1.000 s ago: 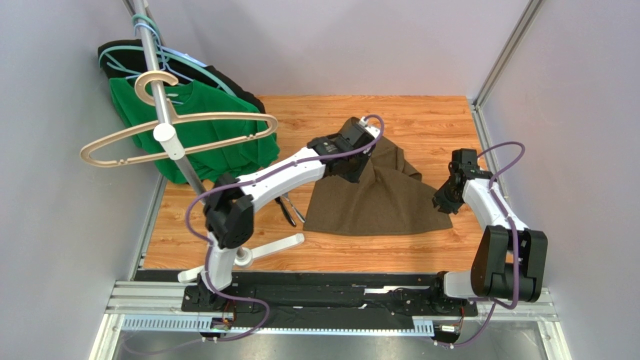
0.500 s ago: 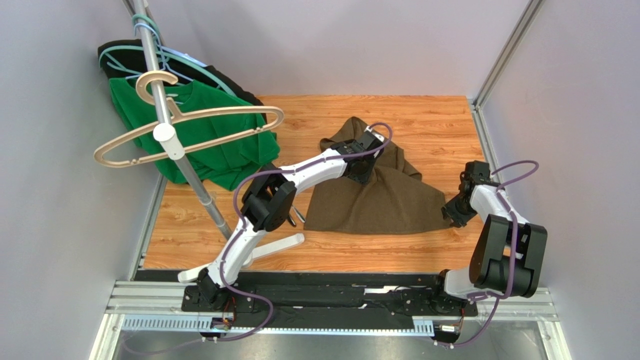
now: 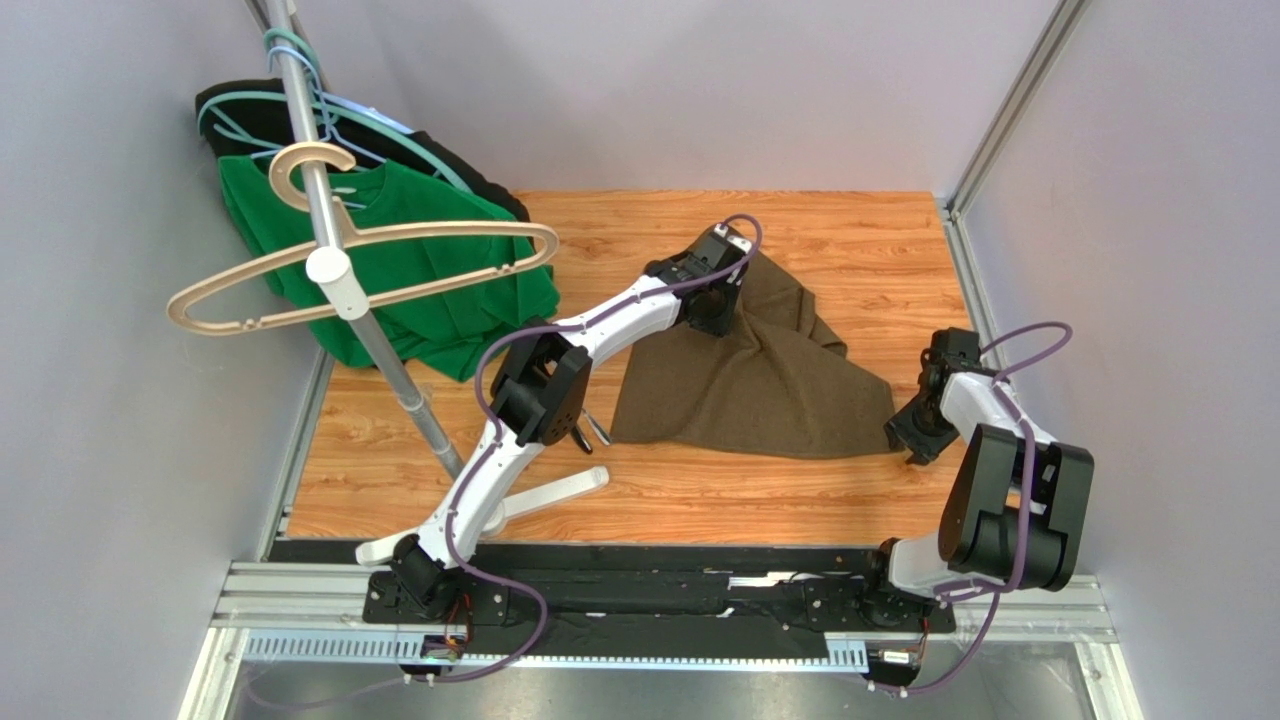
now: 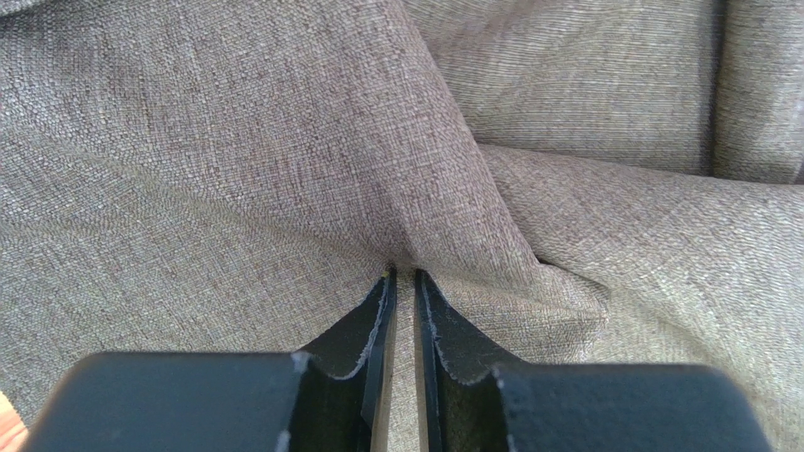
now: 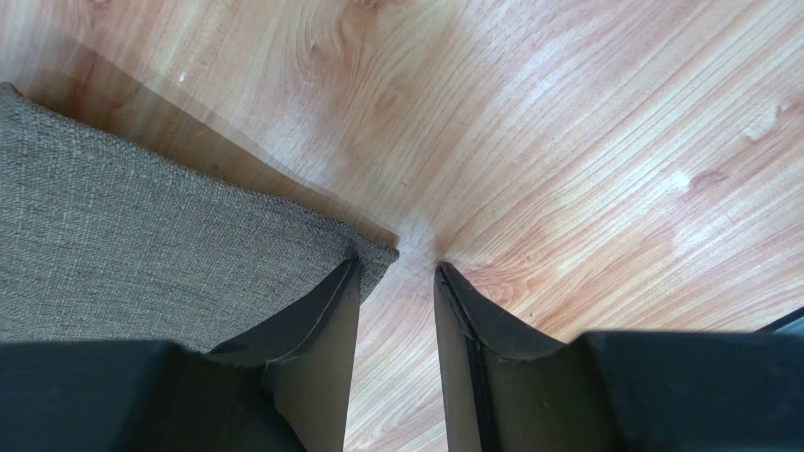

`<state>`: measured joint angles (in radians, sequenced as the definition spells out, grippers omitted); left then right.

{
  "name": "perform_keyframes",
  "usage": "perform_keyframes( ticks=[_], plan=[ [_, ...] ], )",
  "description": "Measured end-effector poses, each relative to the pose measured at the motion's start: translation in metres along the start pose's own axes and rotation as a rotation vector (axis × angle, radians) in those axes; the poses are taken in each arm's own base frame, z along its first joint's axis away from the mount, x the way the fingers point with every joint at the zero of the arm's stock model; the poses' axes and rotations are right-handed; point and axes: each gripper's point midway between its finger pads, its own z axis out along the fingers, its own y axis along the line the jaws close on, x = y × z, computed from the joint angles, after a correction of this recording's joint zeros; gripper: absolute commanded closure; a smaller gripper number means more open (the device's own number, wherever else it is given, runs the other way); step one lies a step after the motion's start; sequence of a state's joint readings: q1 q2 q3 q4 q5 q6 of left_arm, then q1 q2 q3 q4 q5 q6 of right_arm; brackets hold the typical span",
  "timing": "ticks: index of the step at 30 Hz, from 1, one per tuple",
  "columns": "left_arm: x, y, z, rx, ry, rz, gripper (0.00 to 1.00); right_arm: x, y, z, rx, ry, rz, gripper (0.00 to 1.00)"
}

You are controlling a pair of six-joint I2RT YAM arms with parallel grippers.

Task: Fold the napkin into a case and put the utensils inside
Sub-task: Flatten out the crumpled napkin at the center of the board.

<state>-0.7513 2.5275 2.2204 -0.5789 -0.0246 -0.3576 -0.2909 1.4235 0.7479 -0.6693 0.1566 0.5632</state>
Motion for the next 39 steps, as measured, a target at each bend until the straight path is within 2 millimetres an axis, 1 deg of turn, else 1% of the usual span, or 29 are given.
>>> perform_keyframes(
  ticks=[4, 10, 13, 16, 18, 20, 23, 26, 29, 30, 32, 34, 37, 39],
  plan=[
    [0.000, -0.004, 0.002, 0.018, -0.007, 0.002, 0.80, -0.002, 0.001, 0.003, 0.001, 0.003, -0.012, 0.62],
    [-0.001, -0.007, 0.004, 0.036, -0.020, 0.002, 0.80, -0.006, 0.005, 0.003, 0.003, -0.005, -0.033, 0.61],
    [-0.002, -0.009, 0.005, 0.044, -0.023, 0.002, 0.80, -0.007, 0.008, -0.002, -0.005, -0.024, -0.053, 0.60],
    [-0.002, -0.010, 0.004, 0.051, -0.025, 0.002, 0.80, -0.013, 0.013, -0.011, -0.034, -0.066, -0.059, 0.61],
    [-0.002, -0.011, 0.004, 0.056, -0.027, 0.002, 0.80, -0.016, 0.014, -0.013, -0.042, -0.081, -0.061, 0.61],
    [-0.002, -0.012, 0.004, 0.063, -0.026, 0.001, 0.80, -0.016, 0.015, -0.009, -0.037, -0.076, -0.062, 0.61],
    [-0.001, -0.013, 0.005, 0.071, -0.027, 0.000, 0.80, -0.012, 0.015, 0.004, -0.017, -0.044, -0.069, 0.62],
    [-0.001, -0.013, 0.005, 0.073, -0.029, 0.000, 0.79, -0.018, 0.021, 0.008, -0.027, -0.055, -0.066, 0.67],
    [-0.002, -0.014, 0.005, 0.075, -0.029, -0.001, 0.76, -0.021, 0.023, 0.009, -0.031, -0.065, -0.064, 0.83],
    [-0.002, -0.014, 0.005, 0.079, -0.030, -0.002, 0.76, -0.022, 0.023, 0.010, -0.032, -0.068, -0.064, 0.92],
    [-0.002, -0.016, 0.005, 0.090, -0.030, -0.001, 0.73, -0.023, 0.024, 0.010, -0.037, -0.075, -0.060, 1.00],
    [-0.002, -0.018, 0.004, 0.098, -0.028, 0.000, 0.69, -0.023, 0.024, 0.009, -0.044, -0.085, -0.053, 1.00],
    [-0.004, -0.022, 0.001, 0.115, -0.019, 0.003, 0.68, -0.021, 0.021, 0.005, -0.052, -0.103, -0.037, 1.00],
    [-0.007, -0.027, 0.000, 0.149, -0.021, -0.002, 0.68, -0.016, 0.016, 0.002, -0.044, -0.100, -0.023, 1.00]
  ],
)
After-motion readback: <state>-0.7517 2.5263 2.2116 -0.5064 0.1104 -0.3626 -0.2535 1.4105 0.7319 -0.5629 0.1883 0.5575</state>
